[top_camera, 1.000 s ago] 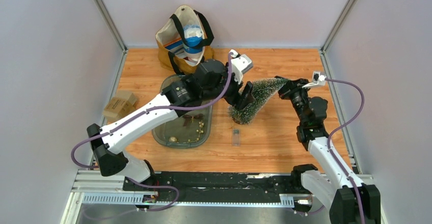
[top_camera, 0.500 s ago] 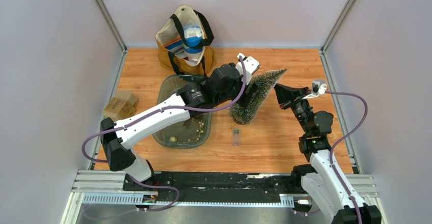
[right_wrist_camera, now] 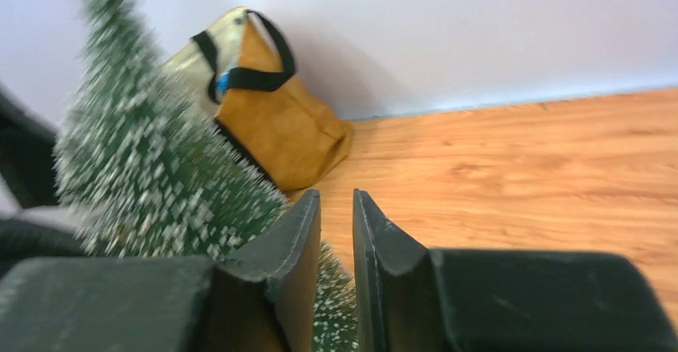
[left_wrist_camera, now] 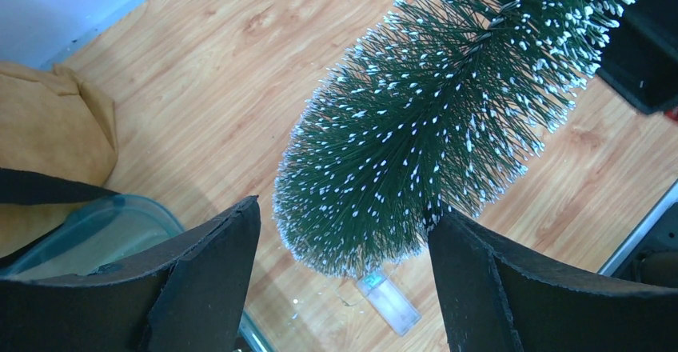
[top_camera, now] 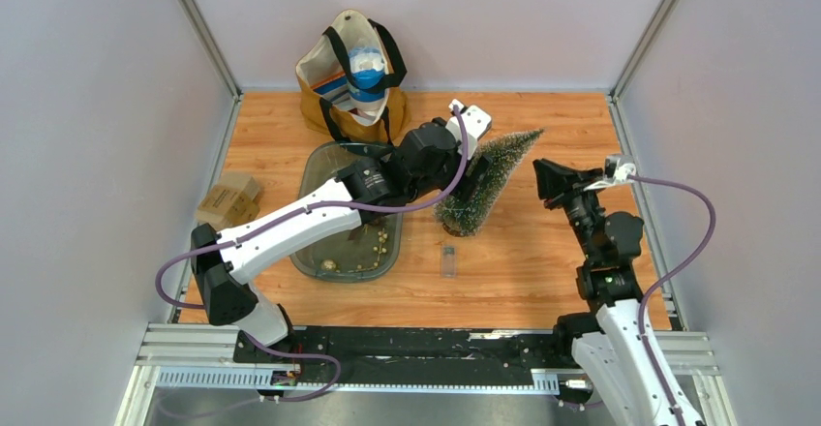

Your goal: Decorate the small christmas tree

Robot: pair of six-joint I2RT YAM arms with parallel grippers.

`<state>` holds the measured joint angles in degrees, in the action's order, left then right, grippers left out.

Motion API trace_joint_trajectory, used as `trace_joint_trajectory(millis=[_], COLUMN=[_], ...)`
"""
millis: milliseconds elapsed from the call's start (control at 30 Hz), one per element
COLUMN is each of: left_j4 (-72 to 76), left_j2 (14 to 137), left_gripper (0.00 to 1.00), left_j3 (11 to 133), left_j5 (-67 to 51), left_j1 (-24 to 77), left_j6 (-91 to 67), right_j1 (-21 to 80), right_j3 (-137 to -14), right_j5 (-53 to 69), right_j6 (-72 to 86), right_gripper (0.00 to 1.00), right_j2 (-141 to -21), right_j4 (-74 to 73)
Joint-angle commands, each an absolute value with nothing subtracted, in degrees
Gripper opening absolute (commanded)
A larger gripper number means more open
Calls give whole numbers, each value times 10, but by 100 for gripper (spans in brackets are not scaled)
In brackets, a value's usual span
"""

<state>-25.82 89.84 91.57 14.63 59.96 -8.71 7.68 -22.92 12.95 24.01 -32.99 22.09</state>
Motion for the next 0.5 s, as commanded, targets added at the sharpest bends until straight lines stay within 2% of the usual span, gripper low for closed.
trace_joint_trajectory(millis=[0, 67, 200, 333, 467], left_j4=[-245, -244, -250, -264, -272], left_j2=[887, 883, 885, 893, 899], left_gripper=[83, 83, 83, 84, 84], left_j3=[937, 935, 937, 953, 961], left_j5=[139, 137, 136, 135, 131], left_j1=[600, 600, 601, 600, 600], left_j6=[-76, -75, -69, -63, -61], right_j1=[64, 48, 4, -40, -49], right_j3=[-335, -370, -398, -374, -346], right_j5=[34, 55, 171, 200, 235], right_j6=[214, 235, 258, 244, 207], right_gripper=[28, 36, 51, 73, 78], right_j2=[-372, -412, -476, -497, -526], right_j4=[21, -29, -49, -40, -19])
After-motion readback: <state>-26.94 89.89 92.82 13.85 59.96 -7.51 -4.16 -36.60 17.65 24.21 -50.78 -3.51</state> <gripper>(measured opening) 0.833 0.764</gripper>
